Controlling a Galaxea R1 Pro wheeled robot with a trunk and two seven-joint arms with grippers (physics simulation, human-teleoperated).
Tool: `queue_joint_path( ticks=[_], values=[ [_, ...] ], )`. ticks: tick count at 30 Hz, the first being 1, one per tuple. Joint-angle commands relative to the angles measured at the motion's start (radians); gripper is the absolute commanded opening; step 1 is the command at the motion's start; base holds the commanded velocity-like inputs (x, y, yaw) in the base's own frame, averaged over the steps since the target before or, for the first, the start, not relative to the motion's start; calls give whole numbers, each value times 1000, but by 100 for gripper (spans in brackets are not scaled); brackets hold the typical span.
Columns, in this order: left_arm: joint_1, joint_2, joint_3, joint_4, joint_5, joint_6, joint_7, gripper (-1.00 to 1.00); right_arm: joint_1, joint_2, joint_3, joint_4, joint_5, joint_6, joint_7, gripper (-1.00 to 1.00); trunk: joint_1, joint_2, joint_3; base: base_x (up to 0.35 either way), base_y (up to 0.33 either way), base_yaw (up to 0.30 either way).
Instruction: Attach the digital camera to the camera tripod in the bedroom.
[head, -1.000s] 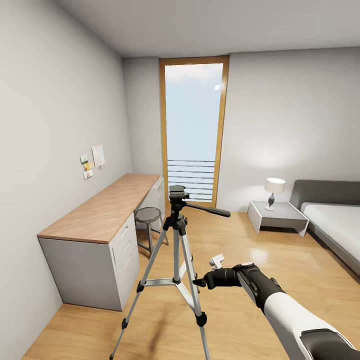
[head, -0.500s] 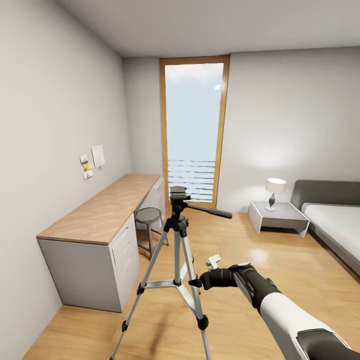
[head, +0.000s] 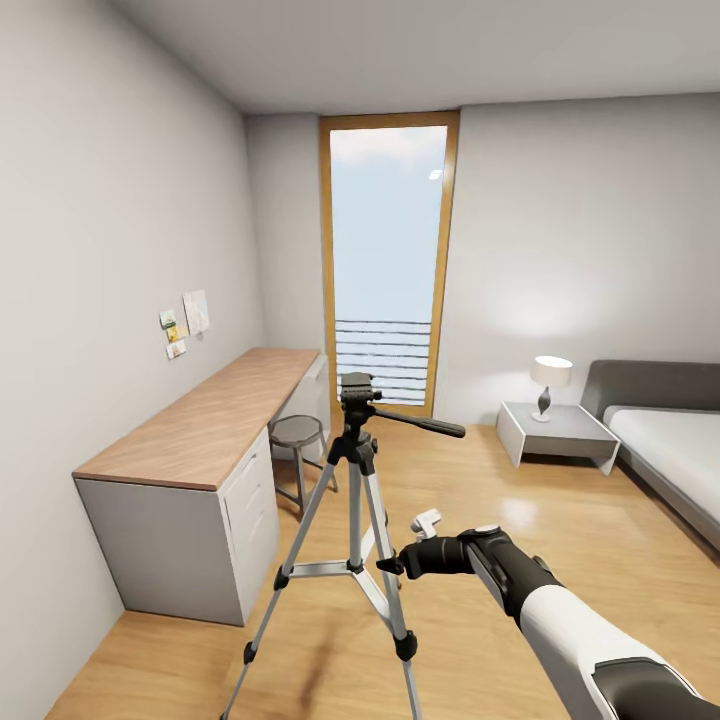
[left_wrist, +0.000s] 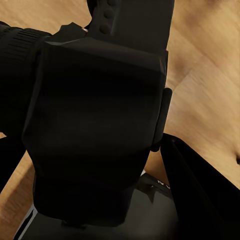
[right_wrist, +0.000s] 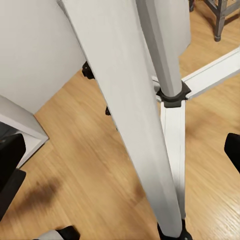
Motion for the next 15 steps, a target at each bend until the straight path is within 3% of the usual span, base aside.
queue_joint_path(
  ticks=[1,15],
  values=[
    [-1,0,6,0,-3,-2,2,-100,-1,0,-2,-2,8,1,4,100,0,-1,-2,0,0,0],
    [-1,0,6,0,-3,-2,2,-100,-1,3,-1,50,15,-28,-30,100,0,-1,-2,10,0,0]
  ],
)
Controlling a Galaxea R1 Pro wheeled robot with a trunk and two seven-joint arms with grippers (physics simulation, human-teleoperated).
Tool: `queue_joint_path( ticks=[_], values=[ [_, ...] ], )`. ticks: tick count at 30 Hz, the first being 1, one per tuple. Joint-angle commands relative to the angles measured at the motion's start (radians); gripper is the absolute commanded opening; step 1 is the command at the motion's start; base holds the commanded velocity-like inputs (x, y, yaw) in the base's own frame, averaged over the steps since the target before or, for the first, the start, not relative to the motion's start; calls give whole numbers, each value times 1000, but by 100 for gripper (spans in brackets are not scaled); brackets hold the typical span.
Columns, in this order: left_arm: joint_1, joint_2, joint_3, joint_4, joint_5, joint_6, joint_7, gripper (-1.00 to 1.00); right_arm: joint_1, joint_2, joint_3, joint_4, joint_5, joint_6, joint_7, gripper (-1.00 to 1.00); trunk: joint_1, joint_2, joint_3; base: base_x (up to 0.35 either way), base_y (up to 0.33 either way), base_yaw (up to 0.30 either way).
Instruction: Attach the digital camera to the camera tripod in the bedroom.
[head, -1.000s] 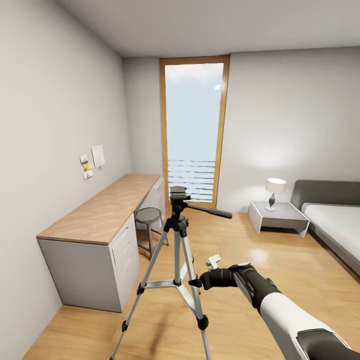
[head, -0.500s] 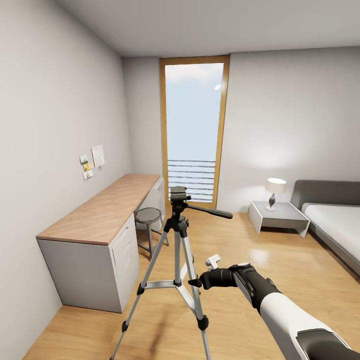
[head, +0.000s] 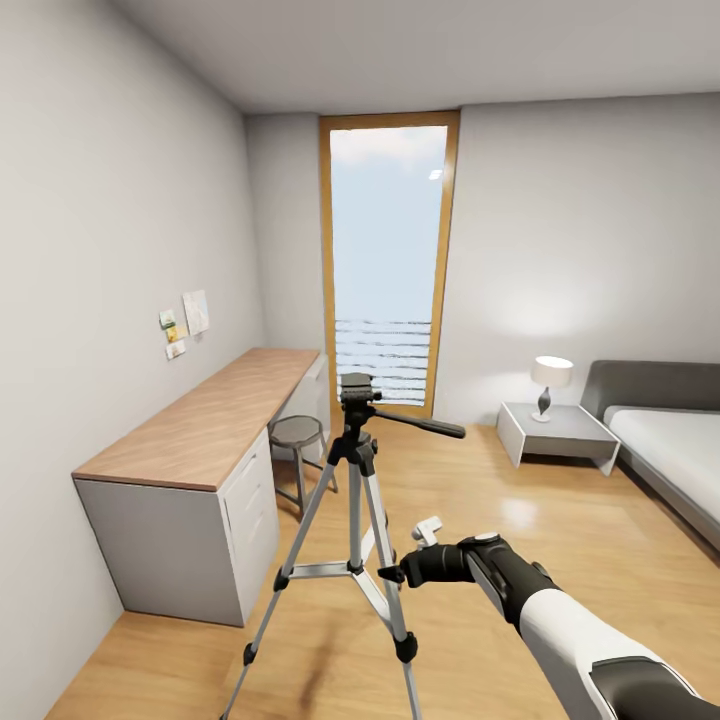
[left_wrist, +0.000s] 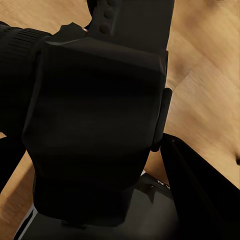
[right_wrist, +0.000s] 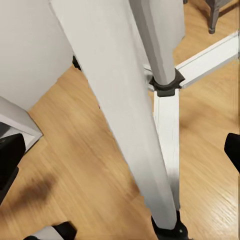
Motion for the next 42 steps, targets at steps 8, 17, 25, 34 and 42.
queue_joint_path(
  ticks=[8,17,25,34,42],
  values=[
    [-1,0,6,0,-4,-2,2,-100,0,-1,-2,1,4,2,-2,100,0,-1,-2,133,0,0],
    [-1,0,6,0,-4,-2,2,-100,0,0,-1,3,3,0,-1,100,0,-1,-2,10,0,0],
    [-1,0,6,0,-3,-2,2,-100,0,8,-1,14,4,-2,2,100,0,-1,-2,0,1,0],
    [-1,0,7,0,-3,-1,2,-100,0,19,-2,30,4,-38,1,100,0,-1,-2,20,175,0],
    [-1,0,7,0,-3,-2,2,-100,0,19,-2,32,8,-48,-2,100,0,-1,-2,12,52,0]
  ],
)
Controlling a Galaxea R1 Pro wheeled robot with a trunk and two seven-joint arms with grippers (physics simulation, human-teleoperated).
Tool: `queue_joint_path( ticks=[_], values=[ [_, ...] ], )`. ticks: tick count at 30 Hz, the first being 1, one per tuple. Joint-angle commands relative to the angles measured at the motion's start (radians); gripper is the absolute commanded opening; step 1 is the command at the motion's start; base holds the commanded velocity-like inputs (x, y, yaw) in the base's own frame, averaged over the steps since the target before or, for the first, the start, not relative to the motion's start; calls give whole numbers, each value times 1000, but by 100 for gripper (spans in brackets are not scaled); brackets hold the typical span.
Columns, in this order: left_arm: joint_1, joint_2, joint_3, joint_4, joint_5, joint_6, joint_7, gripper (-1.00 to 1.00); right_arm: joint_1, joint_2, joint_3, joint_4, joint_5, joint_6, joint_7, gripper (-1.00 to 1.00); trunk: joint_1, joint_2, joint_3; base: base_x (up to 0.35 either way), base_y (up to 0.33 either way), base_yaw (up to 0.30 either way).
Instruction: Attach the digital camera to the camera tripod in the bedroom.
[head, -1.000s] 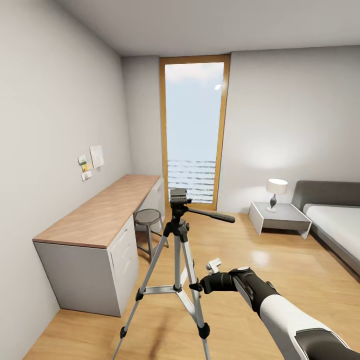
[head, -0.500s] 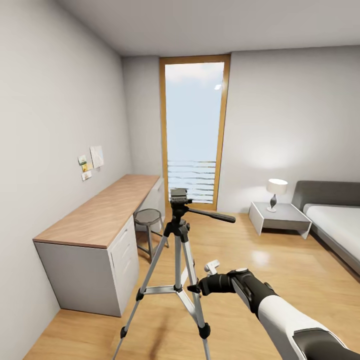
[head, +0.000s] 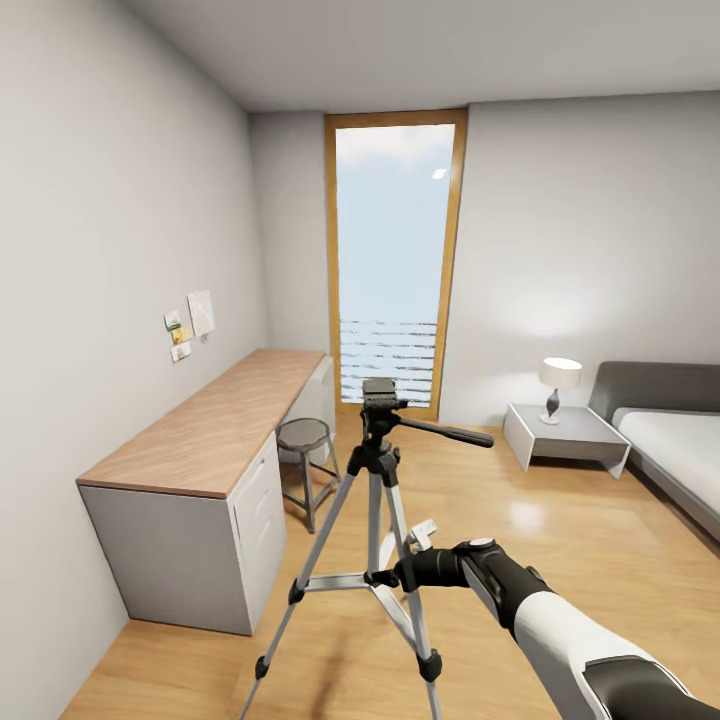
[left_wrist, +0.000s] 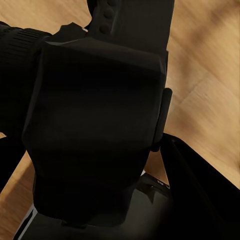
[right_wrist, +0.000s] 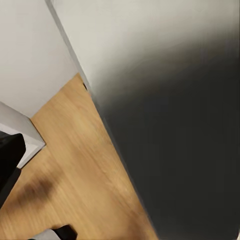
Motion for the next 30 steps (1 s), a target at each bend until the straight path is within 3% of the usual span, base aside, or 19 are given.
queue_joint_path(
  ticks=[1,30],
  values=[
    [-1,0,6,0,-3,-2,2,-100,0,0,-1,-2,5,5,3,100,0,-1,-2,2,7,0],
    [0,0,6,0,-3,-2,2,-100,0,-14,-5,-2,-2,-55,2,100,0,-1,-2,0,1,0]
  ],
)
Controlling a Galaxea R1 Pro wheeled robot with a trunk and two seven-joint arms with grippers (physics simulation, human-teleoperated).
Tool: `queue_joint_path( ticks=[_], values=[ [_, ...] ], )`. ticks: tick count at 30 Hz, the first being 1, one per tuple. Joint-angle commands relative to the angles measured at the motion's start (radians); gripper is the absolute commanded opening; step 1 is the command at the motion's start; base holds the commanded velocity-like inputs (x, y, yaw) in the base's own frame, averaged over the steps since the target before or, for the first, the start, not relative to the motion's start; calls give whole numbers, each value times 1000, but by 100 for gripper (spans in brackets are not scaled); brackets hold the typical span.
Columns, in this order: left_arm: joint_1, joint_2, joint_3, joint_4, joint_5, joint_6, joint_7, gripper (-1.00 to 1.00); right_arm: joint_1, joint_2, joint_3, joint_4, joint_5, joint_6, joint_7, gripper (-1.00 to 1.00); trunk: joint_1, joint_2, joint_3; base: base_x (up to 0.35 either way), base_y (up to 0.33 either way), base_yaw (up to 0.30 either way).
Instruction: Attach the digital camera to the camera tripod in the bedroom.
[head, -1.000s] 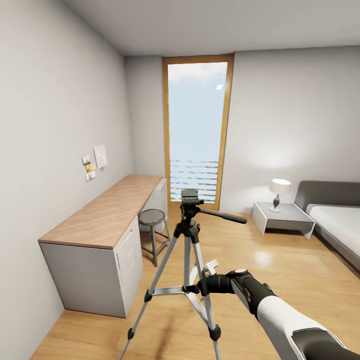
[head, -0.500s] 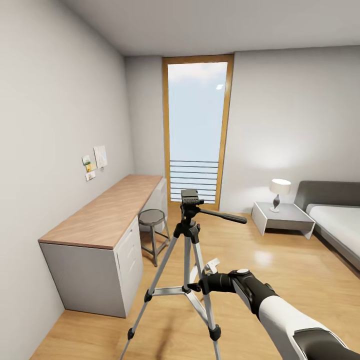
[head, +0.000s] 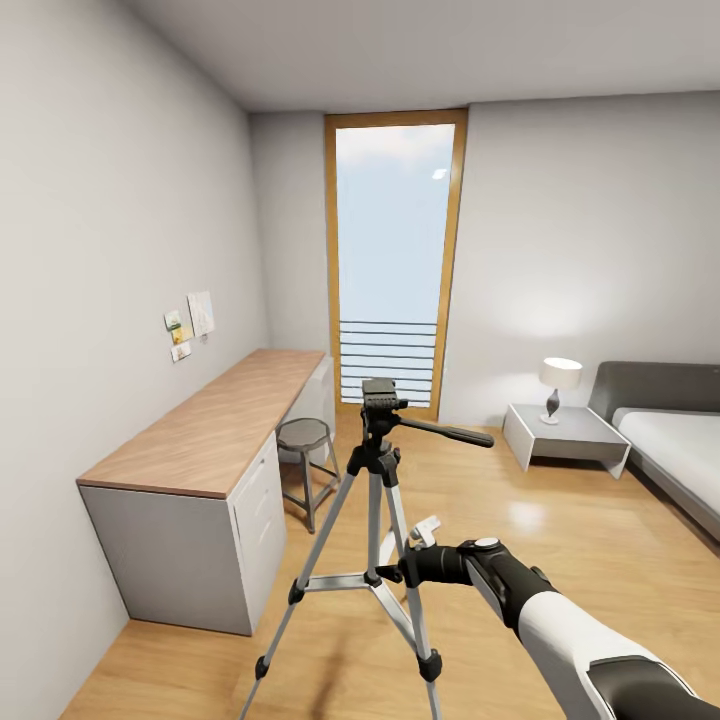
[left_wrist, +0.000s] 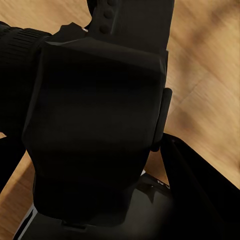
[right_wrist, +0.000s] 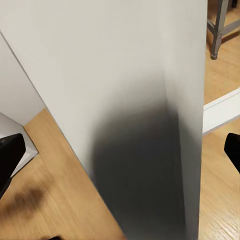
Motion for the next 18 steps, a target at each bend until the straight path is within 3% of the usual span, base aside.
queue_joint_path(
  ticks=[1,18],
  values=[
    [-1,0,6,0,-3,-2,2,-100,0,0,0,-2,4,6,3,-100,0,-1,-2,0,0,0],
    [-1,0,6,0,-3,-2,2,-100,0,0,1,-2,7,7,1,-100,0,-1,-2,0,0,0]
  ],
)
